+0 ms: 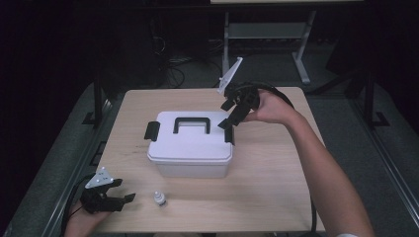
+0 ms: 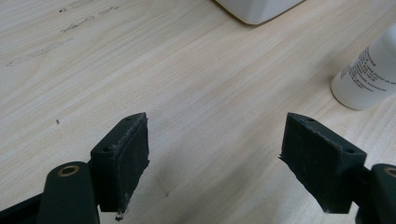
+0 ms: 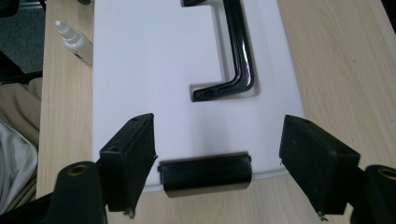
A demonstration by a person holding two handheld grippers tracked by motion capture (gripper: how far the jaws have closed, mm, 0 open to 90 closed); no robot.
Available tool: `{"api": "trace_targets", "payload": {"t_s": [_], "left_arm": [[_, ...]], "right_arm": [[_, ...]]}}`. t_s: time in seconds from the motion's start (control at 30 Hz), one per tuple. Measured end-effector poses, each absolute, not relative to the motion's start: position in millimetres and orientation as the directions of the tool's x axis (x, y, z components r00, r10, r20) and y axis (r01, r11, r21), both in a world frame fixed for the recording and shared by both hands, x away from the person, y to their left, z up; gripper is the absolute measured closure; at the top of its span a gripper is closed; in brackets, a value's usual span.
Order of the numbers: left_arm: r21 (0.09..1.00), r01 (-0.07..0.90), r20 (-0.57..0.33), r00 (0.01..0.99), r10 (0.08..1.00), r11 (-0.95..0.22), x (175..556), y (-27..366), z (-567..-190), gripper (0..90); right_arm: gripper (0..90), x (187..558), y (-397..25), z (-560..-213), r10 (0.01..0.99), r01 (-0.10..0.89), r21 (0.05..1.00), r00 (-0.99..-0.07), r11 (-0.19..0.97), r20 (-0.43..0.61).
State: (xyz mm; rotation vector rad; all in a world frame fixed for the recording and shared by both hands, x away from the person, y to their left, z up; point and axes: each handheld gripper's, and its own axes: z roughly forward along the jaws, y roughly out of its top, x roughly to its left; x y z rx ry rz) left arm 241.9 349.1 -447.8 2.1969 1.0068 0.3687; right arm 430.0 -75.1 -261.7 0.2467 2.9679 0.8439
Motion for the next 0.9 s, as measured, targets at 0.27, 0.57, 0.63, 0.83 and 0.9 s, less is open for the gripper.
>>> {"api": "trace_targets", "payload": {"t_s": [0.27, 0.57, 0.63, 0.83, 0.9], "left_arm": [[0.685, 0.555, -0.026, 0.665, 0.746, -0.472, 242.1, 348.6, -447.9, 23.2], [0.691, 0.555, -0.032, 0.663, 0.748, -0.463, 241.6, 351.1, -447.7, 23.1], [0.69, 0.558, -0.035, 0.662, 0.748, -0.461, 241.5, 351.6, -448.2, 23.1], [0.692, 0.557, -0.034, 0.66, 0.751, -0.459, 241.2, 352.7, -448.3, 23.1], [0.692, 0.558, -0.035, 0.659, 0.751, -0.457, 241.1, 352.9, -448.2, 23.1]], "right_arm": [[26.3, 437.2, -57.7, -260.9, 0.138, 0.118, 0.523, -0.99, 0.844, 0.001], [26.2, 447.7, -30.3, -264.5, 0.11, 0.103, 0.503, -0.994, 0.858, 0.016], [26.2, 448.9, -27.7, -265.5, 0.106, 0.1, 0.499, -0.994, 0.861, 0.016], [26.2, 457.9, -8.0, -276.1, 0.082, 0.09, 0.487, -0.996, 0.869, 0.037], [26.2, 459.3, -5.3, -277.6, 0.083, 0.092, 0.485, -0.996, 0.87, 0.041]]}}
